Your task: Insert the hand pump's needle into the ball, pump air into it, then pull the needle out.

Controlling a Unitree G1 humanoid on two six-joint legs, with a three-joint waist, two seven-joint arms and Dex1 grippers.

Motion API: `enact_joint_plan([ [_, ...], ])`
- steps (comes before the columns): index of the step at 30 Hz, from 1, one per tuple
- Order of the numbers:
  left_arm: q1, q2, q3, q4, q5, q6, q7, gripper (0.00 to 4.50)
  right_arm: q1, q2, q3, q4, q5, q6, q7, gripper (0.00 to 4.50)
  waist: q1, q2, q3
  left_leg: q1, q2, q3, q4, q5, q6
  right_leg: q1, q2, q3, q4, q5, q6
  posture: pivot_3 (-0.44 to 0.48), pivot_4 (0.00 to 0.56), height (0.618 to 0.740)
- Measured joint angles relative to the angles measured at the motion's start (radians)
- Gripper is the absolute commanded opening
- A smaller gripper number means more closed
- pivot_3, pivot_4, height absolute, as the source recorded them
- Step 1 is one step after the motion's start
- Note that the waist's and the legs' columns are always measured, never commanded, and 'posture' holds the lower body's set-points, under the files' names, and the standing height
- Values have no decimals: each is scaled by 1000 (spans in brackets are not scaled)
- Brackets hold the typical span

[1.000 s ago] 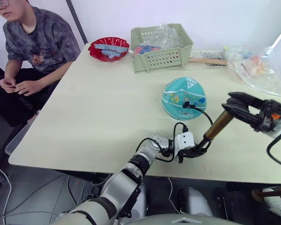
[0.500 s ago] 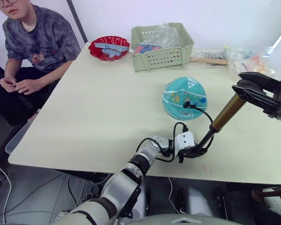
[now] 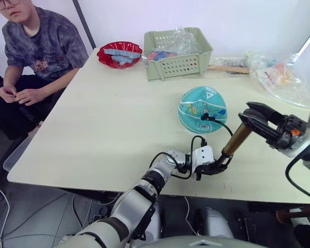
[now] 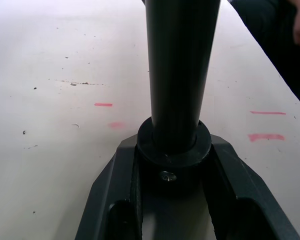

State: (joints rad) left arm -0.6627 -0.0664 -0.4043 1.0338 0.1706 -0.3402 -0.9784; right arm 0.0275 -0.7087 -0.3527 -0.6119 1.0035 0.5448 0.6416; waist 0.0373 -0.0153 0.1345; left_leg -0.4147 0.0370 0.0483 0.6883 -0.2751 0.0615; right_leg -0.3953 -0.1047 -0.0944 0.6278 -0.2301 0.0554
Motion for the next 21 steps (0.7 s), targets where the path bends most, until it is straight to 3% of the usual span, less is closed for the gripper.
enact_joint_plan([
  [13, 2, -1, 0, 1, 5, 2, 4, 1128, 115, 72, 142, 97, -227, -90, 46, 1714, 0, 0, -5, 0, 0, 0, -1, 0, 0, 0, 0, 0, -1, 0, 0, 0, 150, 740],
  [21, 2, -1, 1, 10, 10, 2, 16, 1128, 117, 107, 144, 109, -249, -94, 51, 1714, -2, -4, -11, 1, 0, 1, -1, 0, 0, 0, -1, 1, -1, 1, -1, 0, 150, 740],
])
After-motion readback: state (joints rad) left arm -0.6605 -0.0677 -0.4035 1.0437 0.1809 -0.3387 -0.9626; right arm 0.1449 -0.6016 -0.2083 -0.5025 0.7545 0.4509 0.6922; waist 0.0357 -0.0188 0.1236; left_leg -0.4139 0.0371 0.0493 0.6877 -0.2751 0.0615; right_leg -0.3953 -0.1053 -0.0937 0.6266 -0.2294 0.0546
